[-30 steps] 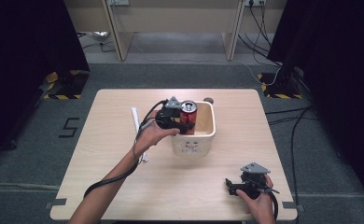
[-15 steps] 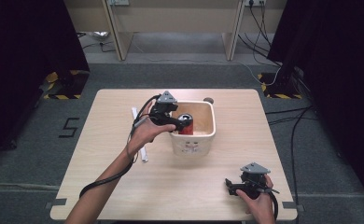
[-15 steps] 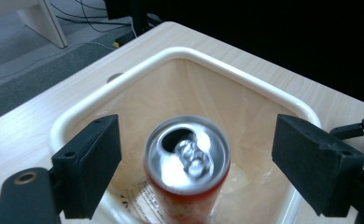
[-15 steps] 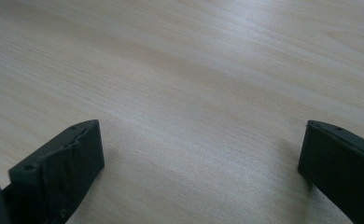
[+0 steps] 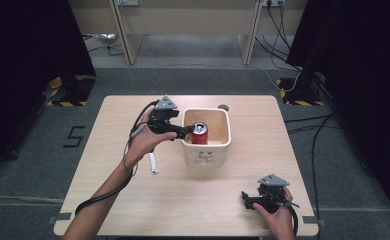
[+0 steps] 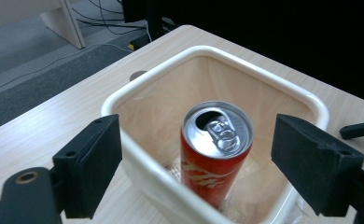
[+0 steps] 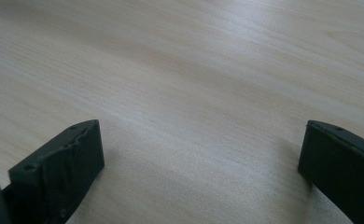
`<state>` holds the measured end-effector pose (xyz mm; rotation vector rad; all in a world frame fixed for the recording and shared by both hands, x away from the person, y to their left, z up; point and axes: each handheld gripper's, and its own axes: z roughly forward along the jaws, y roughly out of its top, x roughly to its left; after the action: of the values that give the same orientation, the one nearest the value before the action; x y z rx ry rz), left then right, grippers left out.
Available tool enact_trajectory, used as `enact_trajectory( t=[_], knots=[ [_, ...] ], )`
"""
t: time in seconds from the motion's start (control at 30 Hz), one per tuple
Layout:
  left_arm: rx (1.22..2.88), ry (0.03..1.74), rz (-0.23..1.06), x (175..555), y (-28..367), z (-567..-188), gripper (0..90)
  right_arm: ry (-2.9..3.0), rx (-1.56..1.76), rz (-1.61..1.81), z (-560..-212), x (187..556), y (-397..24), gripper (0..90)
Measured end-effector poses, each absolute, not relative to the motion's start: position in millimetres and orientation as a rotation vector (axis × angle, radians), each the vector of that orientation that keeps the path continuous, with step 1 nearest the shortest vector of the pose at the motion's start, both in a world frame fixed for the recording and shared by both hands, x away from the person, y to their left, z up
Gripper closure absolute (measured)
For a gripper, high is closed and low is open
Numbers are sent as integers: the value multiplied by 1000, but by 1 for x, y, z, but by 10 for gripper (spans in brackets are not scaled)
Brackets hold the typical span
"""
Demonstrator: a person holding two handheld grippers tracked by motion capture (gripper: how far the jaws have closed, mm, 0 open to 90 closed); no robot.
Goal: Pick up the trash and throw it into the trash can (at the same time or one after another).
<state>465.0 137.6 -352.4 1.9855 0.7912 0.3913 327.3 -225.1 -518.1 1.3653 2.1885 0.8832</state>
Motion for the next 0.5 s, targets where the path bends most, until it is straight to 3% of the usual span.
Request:
enact_trajectory(
  t=[0.5],
  knots=[
    [1923,889,434,464,180,-364,184,2188,1365,883,-518,327,-225,2]
  ],
)
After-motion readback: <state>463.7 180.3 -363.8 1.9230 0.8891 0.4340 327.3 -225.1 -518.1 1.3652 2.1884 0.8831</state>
